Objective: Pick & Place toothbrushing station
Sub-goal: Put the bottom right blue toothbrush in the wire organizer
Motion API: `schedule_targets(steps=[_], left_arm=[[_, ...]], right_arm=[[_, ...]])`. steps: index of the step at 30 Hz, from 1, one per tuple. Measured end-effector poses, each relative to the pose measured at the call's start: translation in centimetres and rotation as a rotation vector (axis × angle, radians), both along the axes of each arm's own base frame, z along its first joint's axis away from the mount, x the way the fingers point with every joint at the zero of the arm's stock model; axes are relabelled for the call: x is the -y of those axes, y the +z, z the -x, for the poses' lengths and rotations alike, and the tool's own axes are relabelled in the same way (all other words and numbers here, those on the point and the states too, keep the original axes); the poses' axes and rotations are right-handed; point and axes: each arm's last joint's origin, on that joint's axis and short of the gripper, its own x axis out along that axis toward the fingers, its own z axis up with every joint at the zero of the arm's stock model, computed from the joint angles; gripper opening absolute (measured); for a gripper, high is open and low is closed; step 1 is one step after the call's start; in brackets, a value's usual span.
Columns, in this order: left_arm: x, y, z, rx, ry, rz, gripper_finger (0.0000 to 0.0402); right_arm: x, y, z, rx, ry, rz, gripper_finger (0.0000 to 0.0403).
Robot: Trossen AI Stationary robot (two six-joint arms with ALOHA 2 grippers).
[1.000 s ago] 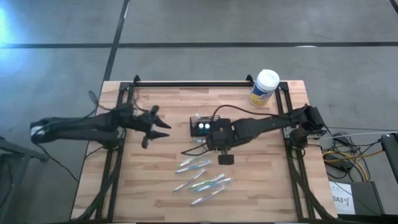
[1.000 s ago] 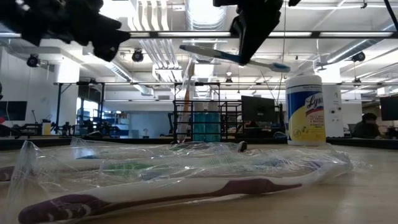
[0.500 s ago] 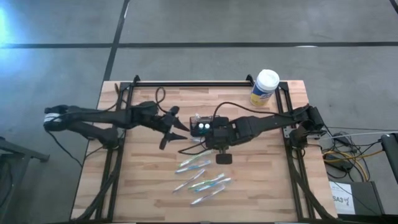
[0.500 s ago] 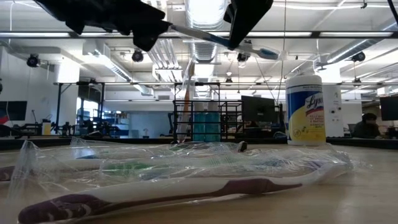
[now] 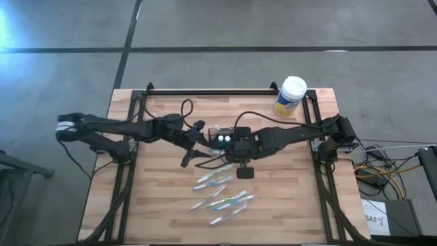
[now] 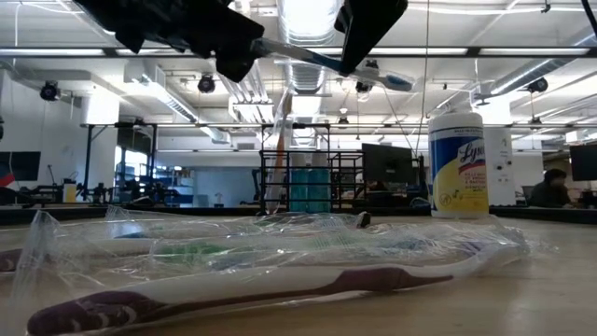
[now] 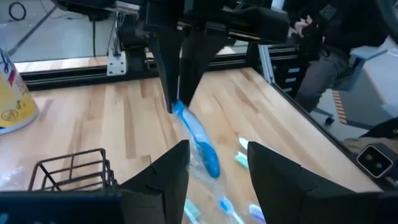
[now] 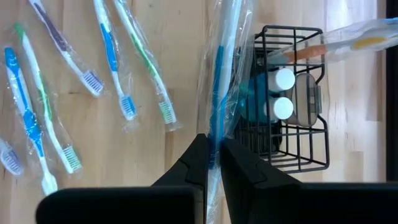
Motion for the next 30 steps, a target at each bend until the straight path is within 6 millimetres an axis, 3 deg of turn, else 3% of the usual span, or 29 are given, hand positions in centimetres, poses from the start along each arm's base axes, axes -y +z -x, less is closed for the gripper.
schedule_targets(steps=[9,24,30], left_arm=[[-0.06,-0.12,-0.65,-0.007,0.009,-0.004,0.0148],[-0.13,-0.14,-0.76,0.010,0.014,-0.034,0.0026],[-0.16,-0.14,-0.77,0.011,0.025,-0.039,0.0025]], right_arm=[[-0.01,0.02,-0.08,0.008,0.004,0.000,0.0018],[-0.04,0.02,-0.12,0.013,0.007,-0.001,0.0018],[-0.01,0.04,-0.13,0.015,0.004,0.009,0.0019]])
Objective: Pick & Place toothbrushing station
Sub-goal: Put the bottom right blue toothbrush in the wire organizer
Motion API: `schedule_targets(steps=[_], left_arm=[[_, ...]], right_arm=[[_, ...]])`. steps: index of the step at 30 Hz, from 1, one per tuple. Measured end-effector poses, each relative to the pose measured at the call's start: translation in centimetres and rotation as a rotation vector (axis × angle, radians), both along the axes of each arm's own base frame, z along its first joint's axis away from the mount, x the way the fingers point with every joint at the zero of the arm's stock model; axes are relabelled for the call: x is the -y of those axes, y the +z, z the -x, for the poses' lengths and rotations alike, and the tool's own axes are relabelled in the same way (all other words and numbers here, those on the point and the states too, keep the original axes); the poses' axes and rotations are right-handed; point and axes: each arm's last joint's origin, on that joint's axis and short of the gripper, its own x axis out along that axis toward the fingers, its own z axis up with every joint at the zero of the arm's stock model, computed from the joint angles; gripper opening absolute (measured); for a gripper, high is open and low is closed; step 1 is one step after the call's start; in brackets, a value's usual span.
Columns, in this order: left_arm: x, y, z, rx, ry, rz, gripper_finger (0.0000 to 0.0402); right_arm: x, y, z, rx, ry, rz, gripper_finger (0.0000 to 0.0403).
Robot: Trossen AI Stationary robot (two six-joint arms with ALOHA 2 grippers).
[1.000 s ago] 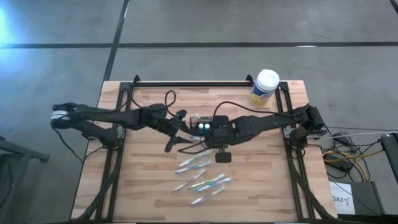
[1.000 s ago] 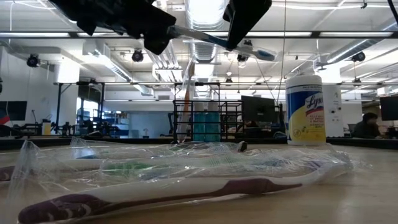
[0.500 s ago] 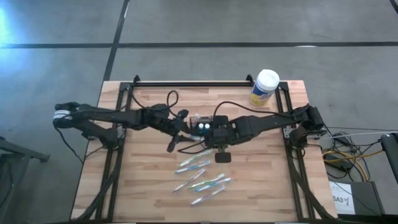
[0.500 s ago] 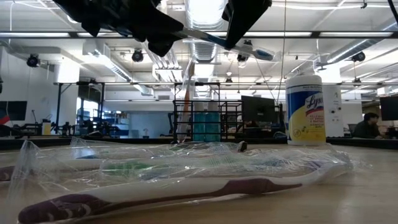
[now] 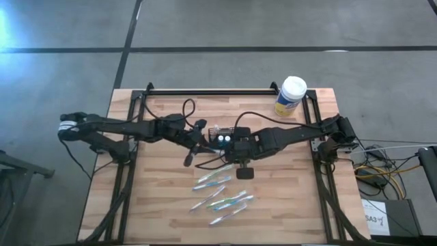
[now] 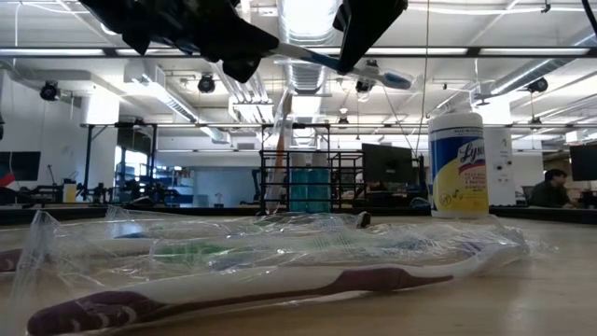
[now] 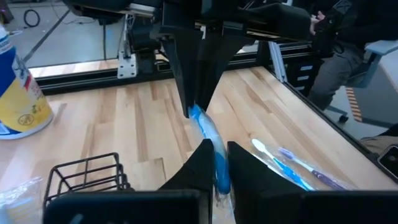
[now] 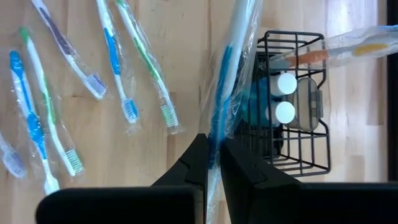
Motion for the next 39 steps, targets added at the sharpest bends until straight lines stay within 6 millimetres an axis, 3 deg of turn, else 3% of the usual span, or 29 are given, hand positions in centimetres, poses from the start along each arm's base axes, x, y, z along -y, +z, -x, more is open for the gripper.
schedule_targets(steps=[12,22,30,39], left_arm=[[0.0,0.4,0.4,0.007,0.030,-0.006,0.0025],[0.1,0.1,1.9,0.024,0.045,-0.015,0.0025],[0.4,0.2,6.2,0.173,0.055,-0.013,0.0025],[0.9,-0.1,11.6,0.378,0.042,0.037,0.0025]], right_arm=[[0.0,0.2,-0.1,0.013,0.018,0.018,0.0084],[-0.1,2.7,0.3,0.086,0.018,0.002,0.0125],[-0.3,5.1,1.9,0.180,-0.013,0.035,0.0123],[-1.5,6.7,2.3,0.325,0.025,0.096,0.0111]])
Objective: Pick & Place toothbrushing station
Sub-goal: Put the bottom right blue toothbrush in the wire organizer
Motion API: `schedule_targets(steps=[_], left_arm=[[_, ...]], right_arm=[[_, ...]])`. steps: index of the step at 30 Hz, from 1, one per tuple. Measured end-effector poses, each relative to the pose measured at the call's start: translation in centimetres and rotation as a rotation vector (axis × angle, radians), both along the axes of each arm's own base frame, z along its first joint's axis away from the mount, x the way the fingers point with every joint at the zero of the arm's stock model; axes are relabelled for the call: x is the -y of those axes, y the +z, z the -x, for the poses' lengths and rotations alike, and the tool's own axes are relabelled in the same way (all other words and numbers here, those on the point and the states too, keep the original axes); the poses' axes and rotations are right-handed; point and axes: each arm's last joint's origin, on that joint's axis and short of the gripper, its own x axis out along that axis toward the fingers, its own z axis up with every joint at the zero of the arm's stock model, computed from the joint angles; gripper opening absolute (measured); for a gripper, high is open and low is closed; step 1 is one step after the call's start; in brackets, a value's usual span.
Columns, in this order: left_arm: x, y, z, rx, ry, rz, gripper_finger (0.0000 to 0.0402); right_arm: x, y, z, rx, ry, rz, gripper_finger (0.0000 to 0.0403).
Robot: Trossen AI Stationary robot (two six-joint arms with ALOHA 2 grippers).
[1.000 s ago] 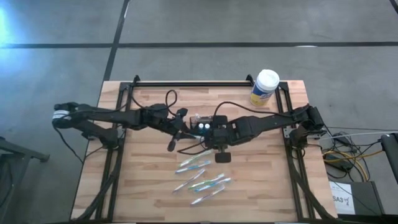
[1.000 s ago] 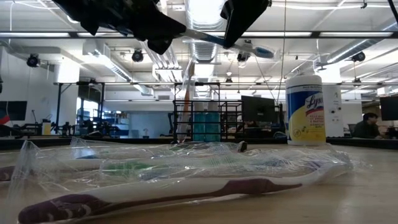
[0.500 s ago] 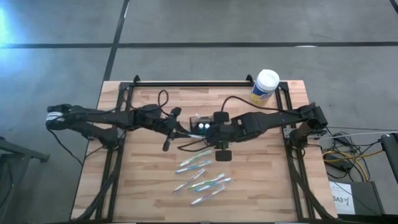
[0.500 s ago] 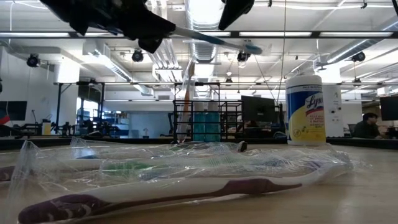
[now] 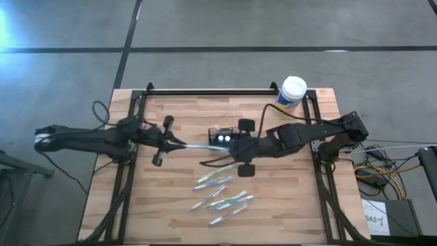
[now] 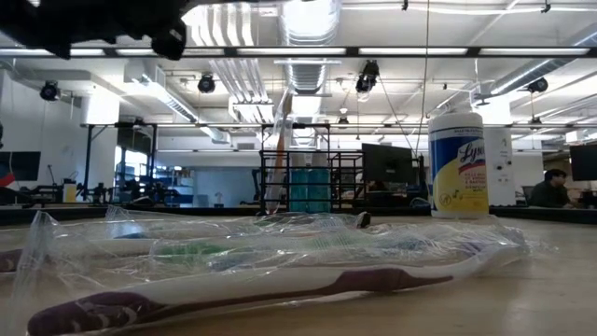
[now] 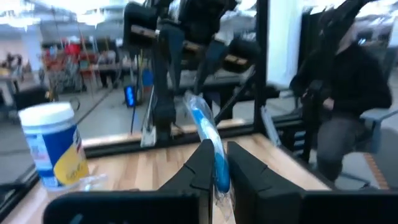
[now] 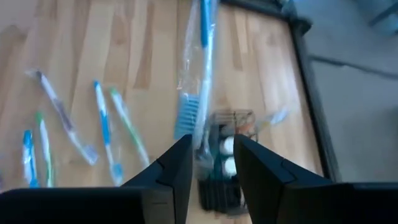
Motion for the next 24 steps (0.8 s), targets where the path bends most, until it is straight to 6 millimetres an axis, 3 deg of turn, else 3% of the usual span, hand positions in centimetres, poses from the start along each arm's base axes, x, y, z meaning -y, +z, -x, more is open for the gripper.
schedule_targets(steps=[9,24], left_arm=[[0.4,0.4,3.0,0.142,-0.077,0.018,0.0025],[0.7,2.7,4.1,0.475,-0.146,-0.068,0.0025]], right_arm=[[0.2,1.6,0.4,0.110,-0.003,0.049,0.0112],[-0.6,5.5,-1.3,0.491,0.181,0.087,0.0135]])
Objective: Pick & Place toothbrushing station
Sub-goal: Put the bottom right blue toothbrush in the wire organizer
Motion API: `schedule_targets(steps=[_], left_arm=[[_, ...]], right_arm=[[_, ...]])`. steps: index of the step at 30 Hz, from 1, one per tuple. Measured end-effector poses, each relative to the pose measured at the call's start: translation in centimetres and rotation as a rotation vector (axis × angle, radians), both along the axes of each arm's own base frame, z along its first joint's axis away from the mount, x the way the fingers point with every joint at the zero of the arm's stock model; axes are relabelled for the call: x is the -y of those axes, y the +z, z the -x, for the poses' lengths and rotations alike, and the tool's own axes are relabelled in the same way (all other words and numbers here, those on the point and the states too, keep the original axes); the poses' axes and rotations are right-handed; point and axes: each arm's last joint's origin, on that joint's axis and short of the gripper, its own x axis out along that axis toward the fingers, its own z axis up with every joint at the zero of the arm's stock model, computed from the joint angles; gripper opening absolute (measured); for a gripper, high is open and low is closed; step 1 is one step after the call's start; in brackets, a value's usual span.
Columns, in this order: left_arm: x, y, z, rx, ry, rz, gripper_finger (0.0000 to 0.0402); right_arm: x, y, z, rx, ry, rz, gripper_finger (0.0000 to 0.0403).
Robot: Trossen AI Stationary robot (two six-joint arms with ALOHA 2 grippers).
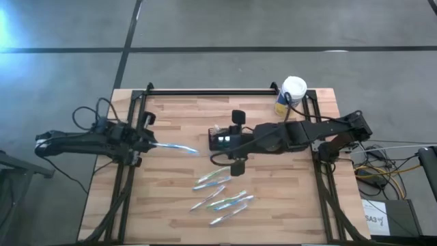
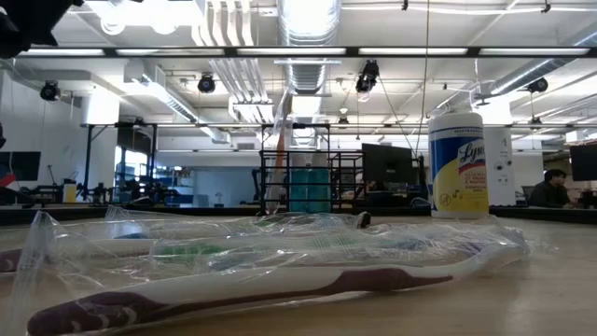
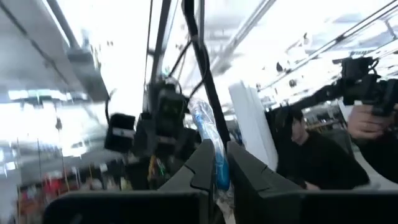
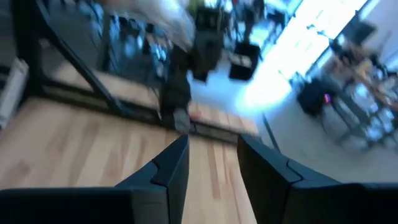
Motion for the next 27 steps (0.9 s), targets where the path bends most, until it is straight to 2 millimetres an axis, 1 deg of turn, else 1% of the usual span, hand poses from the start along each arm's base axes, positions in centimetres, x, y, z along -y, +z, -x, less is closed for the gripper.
schedule_targets(steps=[6,9,11,15,19,23,27], left_arm=[[0.0,0.5,-0.4,0.037,0.019,-0.029,0.0025],[-0.1,0.9,-1.1,0.027,0.025,-0.037,0.0025],[-0.1,1.6,-1.4,0.050,0.028,-0.044,0.0025],[-0.1,3.4,-2.4,0.075,0.008,-0.068,0.0025],[-0.1,4.9,-3.8,0.073,-0.022,-0.093,0.0025],[-0.2,5.7,-5.2,0.069,-0.038,-0.104,0.0025],[-0.1,5.8,-6.1,0.079,-0.061,-0.118,0.0025]], right_arm=[[-0.6,1.4,-0.8,0.164,0.140,0.028,0.0140],[-0.3,2.1,-0.9,0.255,0.163,0.023,0.0142],[0.0,2.2,-1.1,0.284,0.156,0.019,0.0141],[0.7,1.9,-1.4,0.281,0.169,0.009,0.0140],[1.4,1.6,-1.7,0.316,0.195,-0.026,0.0144],[1.6,1.3,-2.0,0.391,0.256,-0.030,0.0150],[1.5,0.7,-2.2,0.466,0.290,-0.002,0.0155]])
